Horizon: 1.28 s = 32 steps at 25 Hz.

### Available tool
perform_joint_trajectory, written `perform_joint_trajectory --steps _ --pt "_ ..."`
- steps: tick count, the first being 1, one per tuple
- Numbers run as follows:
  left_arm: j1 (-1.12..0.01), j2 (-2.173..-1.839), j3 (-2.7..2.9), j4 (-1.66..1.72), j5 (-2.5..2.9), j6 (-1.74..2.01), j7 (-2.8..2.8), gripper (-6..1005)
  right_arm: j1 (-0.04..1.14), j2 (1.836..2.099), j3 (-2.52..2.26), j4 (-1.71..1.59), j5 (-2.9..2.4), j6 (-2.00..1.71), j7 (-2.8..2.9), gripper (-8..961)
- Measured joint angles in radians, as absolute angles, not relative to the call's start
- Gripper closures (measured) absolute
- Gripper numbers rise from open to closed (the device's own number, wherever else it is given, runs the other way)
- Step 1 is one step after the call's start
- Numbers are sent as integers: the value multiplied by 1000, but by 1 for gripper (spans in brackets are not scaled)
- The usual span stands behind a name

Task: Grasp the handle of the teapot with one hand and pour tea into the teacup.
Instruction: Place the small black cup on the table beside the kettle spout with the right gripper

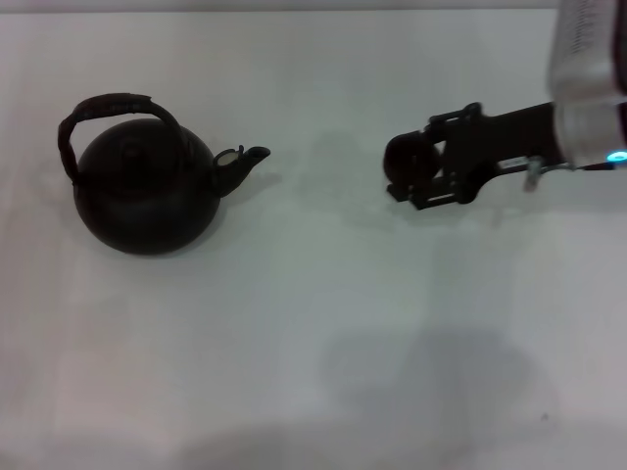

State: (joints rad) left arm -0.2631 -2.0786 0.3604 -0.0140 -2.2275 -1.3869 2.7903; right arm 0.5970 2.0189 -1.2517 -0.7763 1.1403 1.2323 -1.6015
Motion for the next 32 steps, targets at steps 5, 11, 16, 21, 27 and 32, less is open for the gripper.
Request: perform_joint_trajectory --steps 5,11,16,21,27,32 --pt "-264 -2080 360 -15 -2220 -1388 2783 152 610 2022 -1437 -755 1181 1062 -1601 239" --pt "-264 -2082 360 -17 -2218 -1390 2778 153 624 2024 -1534 -708 1242 963 -1600 239" --pt "-264 -2082 360 -18 -2218 -1390 2778 153 621 2022 -1539 -698 1277 951 -1598 240" --pt "-269 -2083 360 -25 -2218 -1391 2776 153 624 2022 -1537 -658 1280 931 -1585 240" --pt "-273 -2082 360 -29 -2218 -1391 2775 153 625 2023 -1542 -646 1281 927 -1585 240" --pt "-275 -2082 360 -31 -2217 -1391 2775 153 624 2023 -1543 -646 1282 927 -1588 240"
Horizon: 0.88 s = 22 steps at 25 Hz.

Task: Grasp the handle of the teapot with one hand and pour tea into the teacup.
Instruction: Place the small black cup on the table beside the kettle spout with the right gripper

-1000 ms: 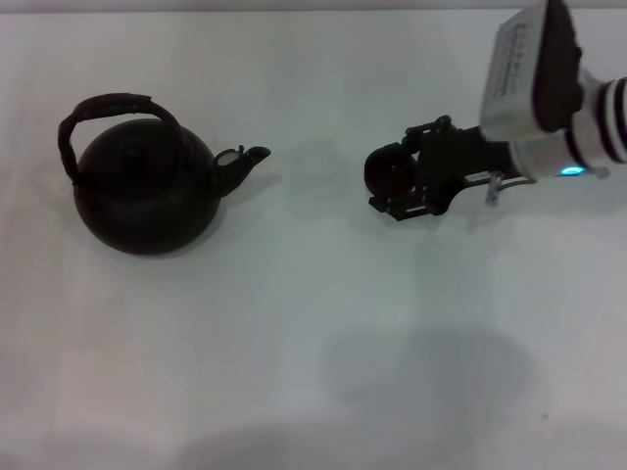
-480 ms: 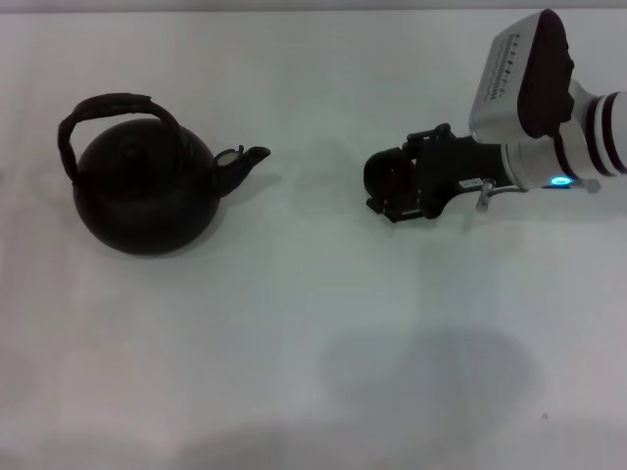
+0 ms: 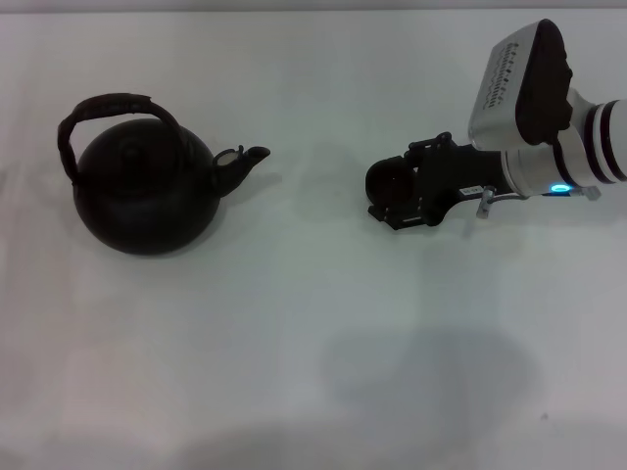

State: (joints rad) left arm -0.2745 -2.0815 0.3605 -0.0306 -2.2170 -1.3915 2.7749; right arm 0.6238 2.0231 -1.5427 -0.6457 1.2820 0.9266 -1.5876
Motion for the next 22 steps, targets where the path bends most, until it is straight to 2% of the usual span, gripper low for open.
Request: perform_joint_trajectory --steps 9,14,22 --pt "-275 -2082 360 -31 -2216 -1388 2775 153 624 2023 -1543 -644 1283 921 -1592 240" --pt "-275 -2080 360 -31 -2216 -1386 2775 153 624 2023 -1546 -644 1283 921 -1594 145" --pt "-276 -2080 360 -31 -2217 -1387 2775 153 618 2019 -1540 -681 1297 960 -1594 126"
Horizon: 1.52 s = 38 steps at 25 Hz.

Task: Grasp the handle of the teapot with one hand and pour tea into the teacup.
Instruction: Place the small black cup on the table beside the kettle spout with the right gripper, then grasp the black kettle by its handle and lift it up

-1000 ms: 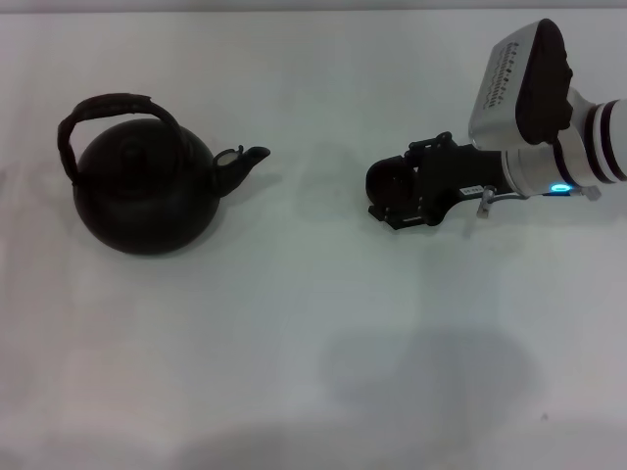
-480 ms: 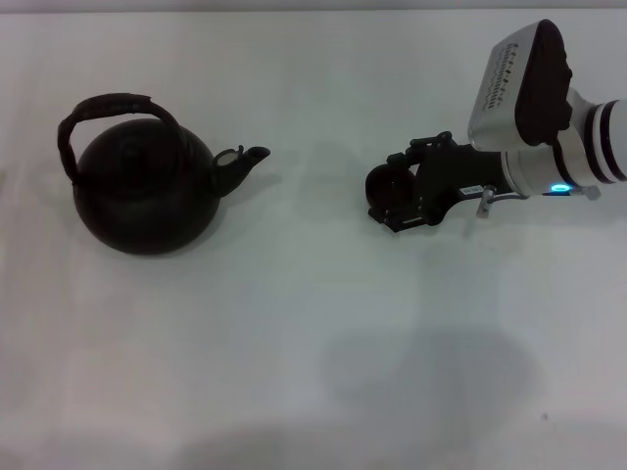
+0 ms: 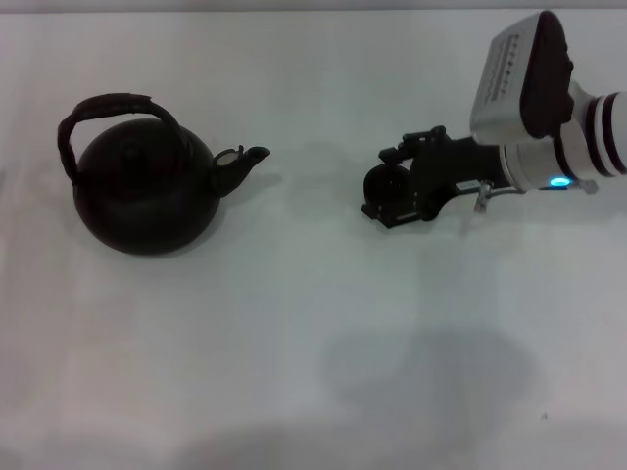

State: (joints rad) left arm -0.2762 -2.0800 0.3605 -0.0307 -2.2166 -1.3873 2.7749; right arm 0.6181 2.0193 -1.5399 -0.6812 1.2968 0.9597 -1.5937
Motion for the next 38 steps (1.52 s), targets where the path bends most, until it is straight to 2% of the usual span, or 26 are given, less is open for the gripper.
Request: perform_joint_trajectory --steps 11,24,38 --pt "-266 -2078 360 -30 -2191 -1402 2775 153 569 2014 -1438 -810 1317 1032 -1590 125" --pt "-199 -2082 362 -41 -1866 -1725 2768 153 469 2007 -1095 -957 1336 1125 -1594 125" --pt "-276 -2085 354 -124 -1815 -1530 2776 153 460 2010 -1076 -949 1346 1147 -1620 125"
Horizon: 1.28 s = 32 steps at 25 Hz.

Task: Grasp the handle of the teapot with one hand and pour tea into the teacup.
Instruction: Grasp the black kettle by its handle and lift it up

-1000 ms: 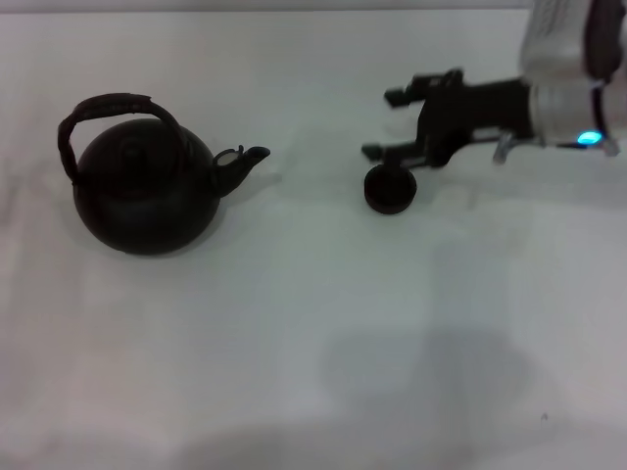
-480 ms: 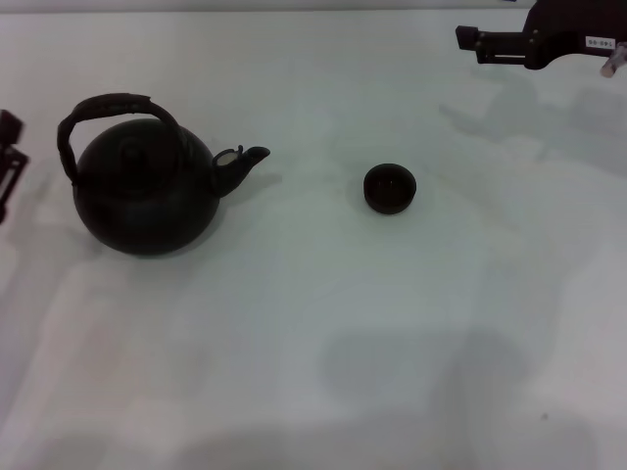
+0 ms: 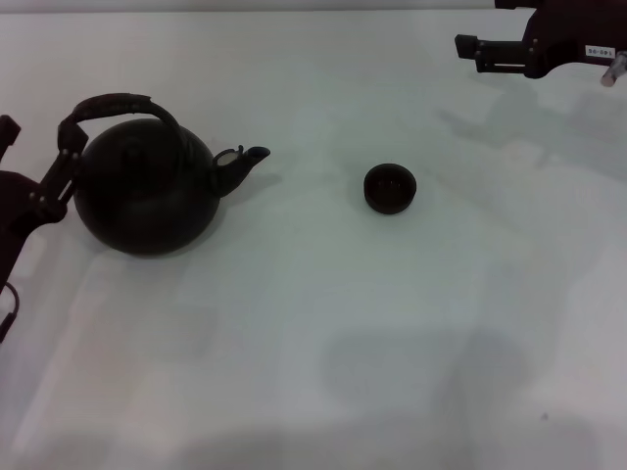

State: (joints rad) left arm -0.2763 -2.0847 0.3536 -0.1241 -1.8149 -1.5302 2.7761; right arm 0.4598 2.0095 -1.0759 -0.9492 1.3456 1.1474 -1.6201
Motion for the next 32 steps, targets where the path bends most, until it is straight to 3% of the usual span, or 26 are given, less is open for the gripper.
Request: perform_joint_trajectory --steps 30,32 --pt "-324 -2086 297 -255 -1831 -1379 2822 236 460 2008 -1069 -907 1351 1128 -1648 126" --pt "-324 -2087 297 -258 -1832 -1380 2822 328 461 2008 -1069 -903 1351 1125 -1649 126"
